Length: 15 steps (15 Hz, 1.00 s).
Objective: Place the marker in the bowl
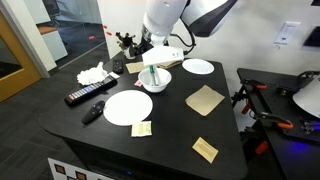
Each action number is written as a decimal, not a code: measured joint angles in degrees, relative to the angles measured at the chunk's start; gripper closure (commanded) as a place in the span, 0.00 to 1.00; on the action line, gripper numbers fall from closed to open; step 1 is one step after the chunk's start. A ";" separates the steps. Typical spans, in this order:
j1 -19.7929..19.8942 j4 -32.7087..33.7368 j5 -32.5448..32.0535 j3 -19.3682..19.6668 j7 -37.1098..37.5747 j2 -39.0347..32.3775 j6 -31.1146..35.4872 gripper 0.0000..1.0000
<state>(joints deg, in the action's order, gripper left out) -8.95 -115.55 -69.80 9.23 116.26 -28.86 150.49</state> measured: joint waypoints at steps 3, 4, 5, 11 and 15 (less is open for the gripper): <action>1.16 -2.28 0.01 -1.05 -0.25 3.95 0.00 0.00; 1.57 -3.26 0.06 -1.44 -0.47 5.47 0.00 0.00; 1.98 -4.22 0.18 -1.85 -1.00 7.00 -0.01 0.00; 4.13 -9.89 4.06 -4.22 -7.46 15.75 -0.13 0.00; 4.62 -12.82 6.76 -4.78 -11.13 20.67 -0.19 0.00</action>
<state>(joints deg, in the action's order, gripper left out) -4.32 -128.37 -63.04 4.45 105.13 -8.19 150.30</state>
